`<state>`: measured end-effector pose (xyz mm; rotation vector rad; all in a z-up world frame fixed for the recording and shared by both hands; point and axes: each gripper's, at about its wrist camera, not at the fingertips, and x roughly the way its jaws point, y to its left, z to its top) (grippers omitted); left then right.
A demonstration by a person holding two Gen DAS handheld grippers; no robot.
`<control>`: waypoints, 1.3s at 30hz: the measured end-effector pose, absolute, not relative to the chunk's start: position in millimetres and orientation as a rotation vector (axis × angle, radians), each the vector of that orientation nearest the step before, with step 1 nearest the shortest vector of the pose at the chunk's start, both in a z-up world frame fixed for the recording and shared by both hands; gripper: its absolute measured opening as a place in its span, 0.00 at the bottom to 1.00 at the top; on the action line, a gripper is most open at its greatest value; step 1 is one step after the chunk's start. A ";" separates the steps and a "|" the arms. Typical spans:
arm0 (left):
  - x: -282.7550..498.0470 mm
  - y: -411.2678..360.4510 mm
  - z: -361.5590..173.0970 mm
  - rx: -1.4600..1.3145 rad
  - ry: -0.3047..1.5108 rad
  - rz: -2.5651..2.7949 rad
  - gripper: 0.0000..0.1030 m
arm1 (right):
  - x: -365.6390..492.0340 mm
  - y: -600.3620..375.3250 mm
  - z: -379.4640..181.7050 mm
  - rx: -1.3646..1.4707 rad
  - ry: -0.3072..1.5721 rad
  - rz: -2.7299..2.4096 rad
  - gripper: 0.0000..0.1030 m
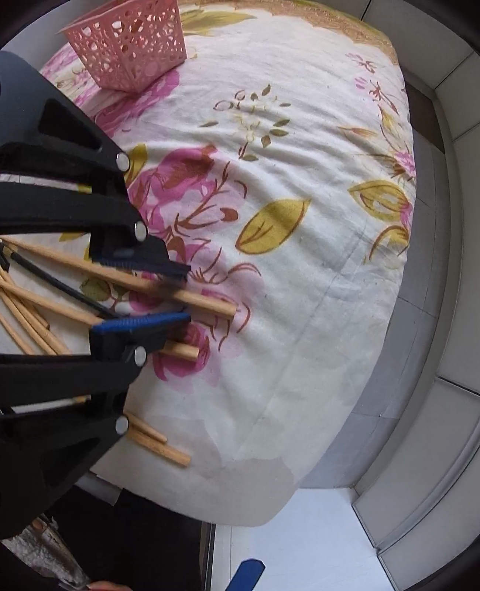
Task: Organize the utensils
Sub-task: 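Lift the chopstick with the left tool while the right tool grasps another wooden chopstick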
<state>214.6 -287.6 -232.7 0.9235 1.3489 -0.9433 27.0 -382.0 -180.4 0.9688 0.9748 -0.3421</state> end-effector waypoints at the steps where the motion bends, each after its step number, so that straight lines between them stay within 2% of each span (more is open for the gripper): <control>1: 212.6 -288.6 -233.6 0.919 1.351 -0.947 0.12 | 28.0 -381.6 -181.7 0.976 0.982 -0.339 0.93; 4: 223.7 -281.8 -232.6 0.802 1.387 -0.936 0.11 | 32.0 -379.9 -185.2 0.994 0.999 -0.331 0.93; 9: 235.4 -231.2 -201.8 0.603 1.283 -0.852 0.10 | 61.6 -363.7 -183.7 0.930 1.058 -0.312 0.90; 12: 232.9 -189.5 -155.3 0.453 1.180 -0.866 0.10 | 91.5 -346.8 -186.6 0.874 1.137 -0.289 0.74; 14: 229.7 -160.5 -120.8 0.378 1.090 -0.859 0.10 | 113.3 -337.9 -201.2 0.896 1.237 -0.265 0.52; 18: 217.4 -109.9 -79.9 0.249 0.946 -0.857 0.08 | 144.4 -327.5 -229.0 0.959 1.378 -0.280 0.34; 19: 215.3 -100.7 -73.4 0.232 0.922 -0.860 0.08 | 149.9 -325.1 -232.7 0.967 1.398 -0.292 0.26; 23: 206.9 -84.7 -50.6 0.204 0.858 -0.881 0.07 | 167.7 -316.1 -235.5 0.959 1.429 -0.340 0.15; 34: 195.1 -53.2 -20.4 0.167 0.800 -0.865 0.07 | 188.1 -310.0 -236.2 0.949 1.430 -0.486 0.12; 39: 187.5 -41.4 -9.4 0.120 0.766 -0.820 0.07 | 177.4 -299.2 -222.2 0.916 1.247 -0.402 0.08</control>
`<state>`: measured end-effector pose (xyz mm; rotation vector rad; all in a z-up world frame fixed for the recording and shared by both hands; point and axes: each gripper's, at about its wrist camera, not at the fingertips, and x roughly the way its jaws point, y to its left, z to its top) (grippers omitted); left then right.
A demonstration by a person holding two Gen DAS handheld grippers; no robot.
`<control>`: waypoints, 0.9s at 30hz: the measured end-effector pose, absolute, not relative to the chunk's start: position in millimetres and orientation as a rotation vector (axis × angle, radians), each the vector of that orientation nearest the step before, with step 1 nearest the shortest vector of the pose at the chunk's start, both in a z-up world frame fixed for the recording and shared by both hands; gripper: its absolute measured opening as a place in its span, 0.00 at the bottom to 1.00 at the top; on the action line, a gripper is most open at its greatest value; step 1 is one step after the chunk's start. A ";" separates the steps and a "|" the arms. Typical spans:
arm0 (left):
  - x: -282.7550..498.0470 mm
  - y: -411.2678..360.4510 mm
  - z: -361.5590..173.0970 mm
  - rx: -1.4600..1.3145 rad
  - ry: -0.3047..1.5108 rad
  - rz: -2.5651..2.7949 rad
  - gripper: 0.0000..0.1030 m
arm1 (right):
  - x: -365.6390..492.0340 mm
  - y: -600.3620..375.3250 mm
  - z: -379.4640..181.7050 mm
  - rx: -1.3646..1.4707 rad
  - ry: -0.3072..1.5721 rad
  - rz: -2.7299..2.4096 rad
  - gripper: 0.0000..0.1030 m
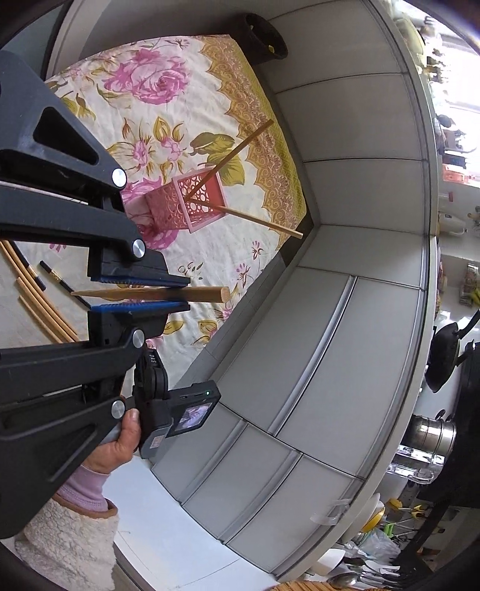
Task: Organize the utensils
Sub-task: 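Lift the chopstick with the left tool while the right tool grasps another wooden chopstick, then lower both held chopsticks into the pink holder and open both tools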
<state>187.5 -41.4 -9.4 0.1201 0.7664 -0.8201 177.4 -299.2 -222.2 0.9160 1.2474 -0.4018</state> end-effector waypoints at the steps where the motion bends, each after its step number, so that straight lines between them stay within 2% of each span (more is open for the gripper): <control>1: 184.1 -39.0 -7.1 0.109 0.758 -0.809 0.07 | 173.1 -295.7 -212.6 0.888 1.195 -0.372 0.08; 14: 130.8 -22.2 24.9 0.018 0.647 -0.686 0.07 | 100.9 -233.0 -44.1 0.391 0.769 -0.166 0.08; 20: 119.6 -15.9 53.0 0.007 0.595 -0.629 0.07 | 69.9 -221.4 22.8 0.303 0.627 -0.116 0.08; 27: 125.0 -13.9 86.5 0.008 0.545 -0.571 0.06 | 64.2 -229.5 87.2 0.300 0.558 -0.086 0.08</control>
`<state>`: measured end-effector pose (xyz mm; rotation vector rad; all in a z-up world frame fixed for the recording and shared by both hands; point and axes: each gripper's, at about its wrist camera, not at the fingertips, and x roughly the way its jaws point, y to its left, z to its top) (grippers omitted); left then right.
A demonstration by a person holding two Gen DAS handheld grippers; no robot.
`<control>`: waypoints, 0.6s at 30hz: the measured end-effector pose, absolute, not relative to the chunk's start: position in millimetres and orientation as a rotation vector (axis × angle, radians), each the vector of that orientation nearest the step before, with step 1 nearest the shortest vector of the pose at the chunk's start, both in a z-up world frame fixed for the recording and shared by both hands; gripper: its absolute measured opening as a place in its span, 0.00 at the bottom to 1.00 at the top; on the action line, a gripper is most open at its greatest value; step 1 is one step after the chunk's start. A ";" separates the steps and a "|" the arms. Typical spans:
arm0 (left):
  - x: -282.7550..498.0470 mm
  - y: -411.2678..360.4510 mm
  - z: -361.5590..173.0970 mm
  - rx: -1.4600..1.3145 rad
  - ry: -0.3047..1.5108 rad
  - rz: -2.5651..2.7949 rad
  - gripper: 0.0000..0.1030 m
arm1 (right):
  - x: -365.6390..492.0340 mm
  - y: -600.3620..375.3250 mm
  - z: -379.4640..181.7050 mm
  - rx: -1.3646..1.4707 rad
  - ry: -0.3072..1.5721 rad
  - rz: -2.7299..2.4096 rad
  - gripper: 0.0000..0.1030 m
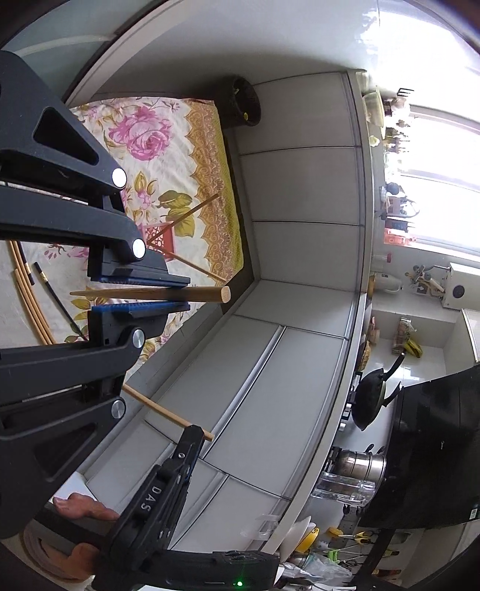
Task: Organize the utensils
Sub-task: 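Lower both held chopsticks into the pink holder and open both tools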
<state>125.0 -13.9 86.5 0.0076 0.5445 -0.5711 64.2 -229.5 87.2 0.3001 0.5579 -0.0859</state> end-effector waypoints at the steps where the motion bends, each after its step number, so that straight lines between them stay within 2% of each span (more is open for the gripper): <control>1: 127.9 -13.6 90.7 0.005 0.537 -0.561 0.06 | 65.5 -232.3 94.9 0.306 0.553 -0.080 0.08; 10: 173.1 -18.8 107.2 -0.020 0.489 -0.471 0.06 | 95.9 -243.9 141.8 0.322 0.474 -0.063 0.08; 18: 239.4 -29.7 83.8 -0.025 0.493 -0.410 0.06 | 156.8 -244.8 134.6 0.343 0.448 -0.039 0.08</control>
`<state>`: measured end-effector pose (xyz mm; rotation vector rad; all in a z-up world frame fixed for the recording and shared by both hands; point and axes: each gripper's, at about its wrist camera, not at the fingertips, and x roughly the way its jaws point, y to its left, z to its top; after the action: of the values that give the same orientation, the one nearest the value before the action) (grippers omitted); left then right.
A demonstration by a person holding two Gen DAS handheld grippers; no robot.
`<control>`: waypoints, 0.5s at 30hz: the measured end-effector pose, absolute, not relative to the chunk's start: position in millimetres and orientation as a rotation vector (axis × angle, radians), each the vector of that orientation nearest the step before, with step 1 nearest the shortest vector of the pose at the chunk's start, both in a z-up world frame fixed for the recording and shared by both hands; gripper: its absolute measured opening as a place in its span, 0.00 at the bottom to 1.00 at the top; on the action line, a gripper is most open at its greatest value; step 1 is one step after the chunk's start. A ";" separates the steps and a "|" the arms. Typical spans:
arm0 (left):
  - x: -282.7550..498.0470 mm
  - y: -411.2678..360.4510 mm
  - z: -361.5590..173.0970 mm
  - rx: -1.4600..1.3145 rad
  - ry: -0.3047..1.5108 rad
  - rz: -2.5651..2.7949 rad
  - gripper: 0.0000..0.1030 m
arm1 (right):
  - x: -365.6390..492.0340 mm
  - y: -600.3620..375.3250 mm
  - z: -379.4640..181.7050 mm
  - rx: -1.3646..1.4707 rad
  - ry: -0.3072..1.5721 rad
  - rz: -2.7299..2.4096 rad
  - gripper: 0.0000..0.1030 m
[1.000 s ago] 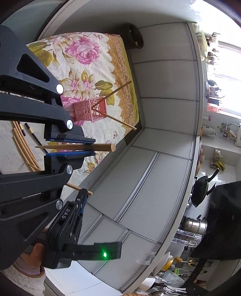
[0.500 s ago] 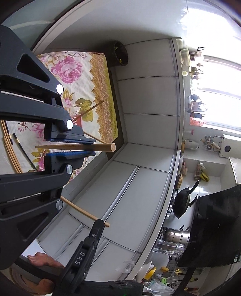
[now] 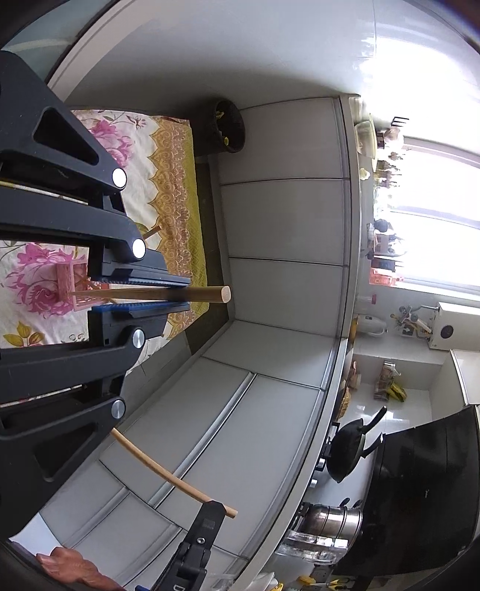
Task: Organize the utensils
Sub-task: 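Lower both held chopsticks into the pink holder and open both tools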
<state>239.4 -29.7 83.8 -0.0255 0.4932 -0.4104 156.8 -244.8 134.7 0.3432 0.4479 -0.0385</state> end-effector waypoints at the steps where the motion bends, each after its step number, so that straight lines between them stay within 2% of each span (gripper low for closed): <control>1: 247.4 -30.5 77.4 -0.026 0.500 -0.405 0.06 | 165.4 -244.2 130.6 0.345 0.451 -0.034 0.08; 11: 295.6 -33.6 7.9 -0.034 0.627 -0.432 0.09 | 234.3 -223.1 84.1 0.341 0.479 0.006 0.08; 14: 287.4 -20.7 16.6 -0.068 0.577 -0.421 0.31 | 245.3 -216.3 73.7 0.331 0.478 0.012 0.08; 15: 281.3 -13.3 23.6 -0.084 0.547 -0.419 0.31 | 248.8 -214.1 70.7 0.327 0.478 0.010 0.08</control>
<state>281.3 -13.3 23.6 -0.0844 0.5473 -0.4186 248.8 -214.1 70.7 0.3267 0.4782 0.0103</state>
